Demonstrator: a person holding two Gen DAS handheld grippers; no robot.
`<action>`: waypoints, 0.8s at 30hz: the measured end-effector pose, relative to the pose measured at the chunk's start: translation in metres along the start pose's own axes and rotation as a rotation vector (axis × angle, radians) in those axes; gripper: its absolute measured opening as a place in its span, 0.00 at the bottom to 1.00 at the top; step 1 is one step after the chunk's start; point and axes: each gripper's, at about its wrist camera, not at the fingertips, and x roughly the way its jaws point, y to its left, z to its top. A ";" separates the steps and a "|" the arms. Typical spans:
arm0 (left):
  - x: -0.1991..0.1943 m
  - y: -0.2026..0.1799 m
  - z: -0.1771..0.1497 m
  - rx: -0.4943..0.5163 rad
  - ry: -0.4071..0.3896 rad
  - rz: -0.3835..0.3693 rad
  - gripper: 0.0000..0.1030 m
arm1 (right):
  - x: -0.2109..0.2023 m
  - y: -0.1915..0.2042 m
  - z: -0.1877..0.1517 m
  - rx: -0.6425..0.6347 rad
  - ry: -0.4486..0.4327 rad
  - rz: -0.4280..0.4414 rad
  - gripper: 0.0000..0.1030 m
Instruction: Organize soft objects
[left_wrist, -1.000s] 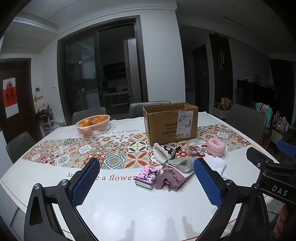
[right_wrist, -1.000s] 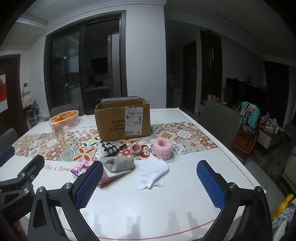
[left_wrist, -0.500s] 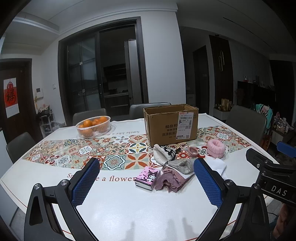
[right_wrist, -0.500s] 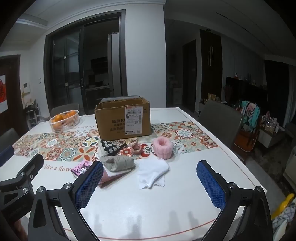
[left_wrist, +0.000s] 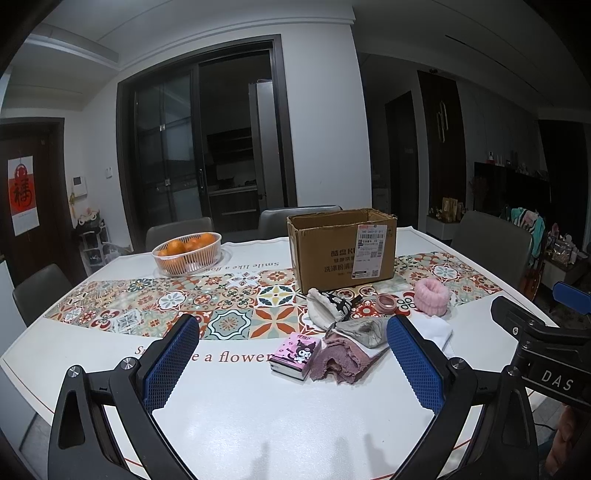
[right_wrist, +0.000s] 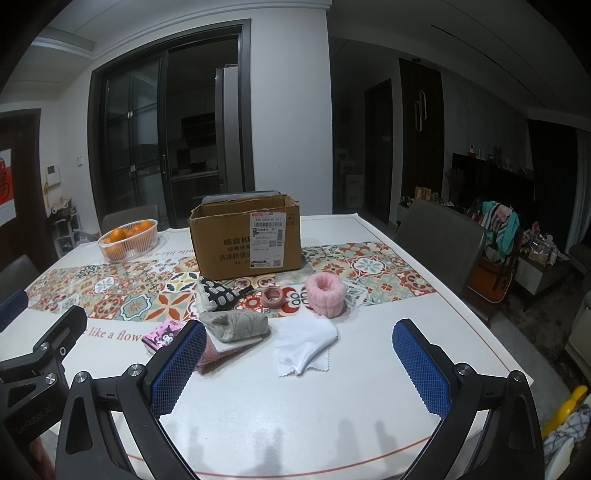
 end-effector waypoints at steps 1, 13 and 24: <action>0.000 0.000 0.000 0.000 0.000 0.001 1.00 | 0.000 0.000 0.000 0.001 0.000 0.000 1.00; 0.000 0.002 0.000 0.000 -0.001 0.003 1.00 | 0.000 0.000 0.000 0.002 0.001 0.001 1.00; -0.001 0.003 0.000 0.000 -0.003 0.006 1.00 | 0.001 0.000 0.000 0.002 0.003 0.001 1.00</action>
